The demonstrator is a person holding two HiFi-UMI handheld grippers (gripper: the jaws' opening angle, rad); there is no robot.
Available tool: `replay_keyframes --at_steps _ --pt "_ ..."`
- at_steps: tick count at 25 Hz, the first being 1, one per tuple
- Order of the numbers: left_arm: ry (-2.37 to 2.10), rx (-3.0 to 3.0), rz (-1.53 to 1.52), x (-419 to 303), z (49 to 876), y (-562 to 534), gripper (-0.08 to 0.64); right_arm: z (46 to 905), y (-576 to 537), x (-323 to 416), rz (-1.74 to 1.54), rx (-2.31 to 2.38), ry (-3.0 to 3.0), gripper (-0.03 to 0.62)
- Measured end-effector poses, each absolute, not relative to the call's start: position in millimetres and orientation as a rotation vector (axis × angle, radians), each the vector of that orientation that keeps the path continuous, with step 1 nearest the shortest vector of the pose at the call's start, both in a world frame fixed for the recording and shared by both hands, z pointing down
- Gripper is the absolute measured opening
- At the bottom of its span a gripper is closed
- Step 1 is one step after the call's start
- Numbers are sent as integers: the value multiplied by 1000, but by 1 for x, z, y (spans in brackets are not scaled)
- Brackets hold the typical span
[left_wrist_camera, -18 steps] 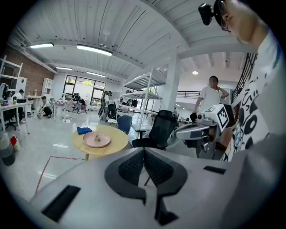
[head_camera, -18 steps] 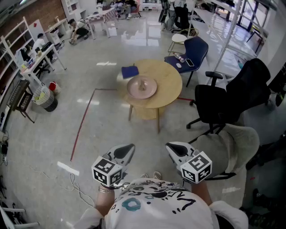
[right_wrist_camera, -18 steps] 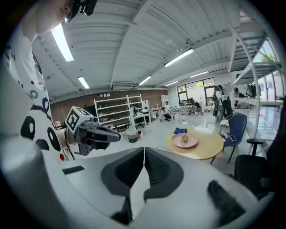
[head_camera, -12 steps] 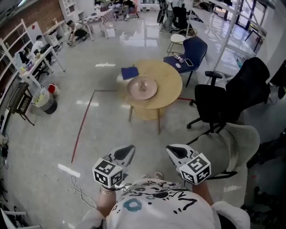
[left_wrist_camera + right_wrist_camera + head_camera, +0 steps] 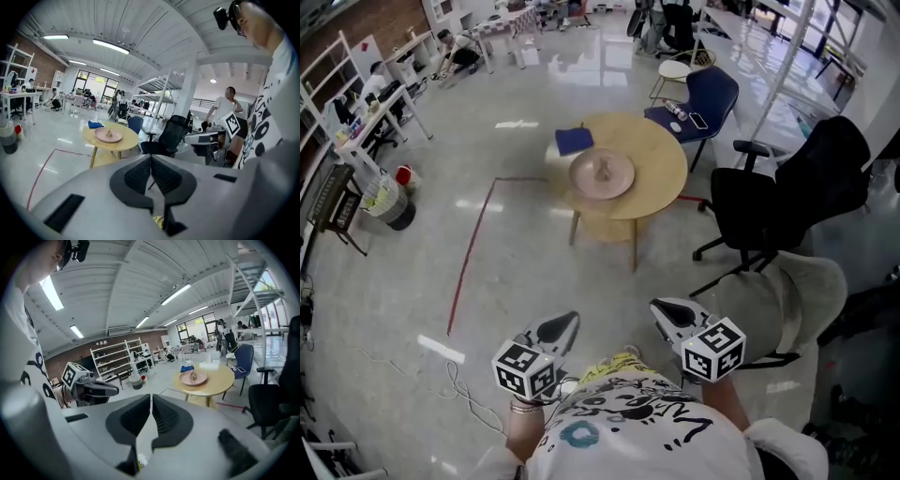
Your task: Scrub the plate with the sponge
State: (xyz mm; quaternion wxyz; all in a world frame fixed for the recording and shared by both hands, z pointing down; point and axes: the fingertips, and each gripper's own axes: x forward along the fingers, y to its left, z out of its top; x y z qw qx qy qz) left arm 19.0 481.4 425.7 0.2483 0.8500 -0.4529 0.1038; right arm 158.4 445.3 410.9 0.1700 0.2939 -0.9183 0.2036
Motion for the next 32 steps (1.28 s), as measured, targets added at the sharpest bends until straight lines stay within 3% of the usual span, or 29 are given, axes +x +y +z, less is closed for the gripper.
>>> replay_keyframes --at_steps 12,24,32 --pt "-1292 2241 314 -14 448 414 17 430 373 131 644 809 -2612 31" --pt "-1291 2338 268 -1 418 261 17 403 222 128 550 815 -2648 31" --pt "-1303 2324 287 6 418 187 17 419 166 147 655 777 -2610 31"
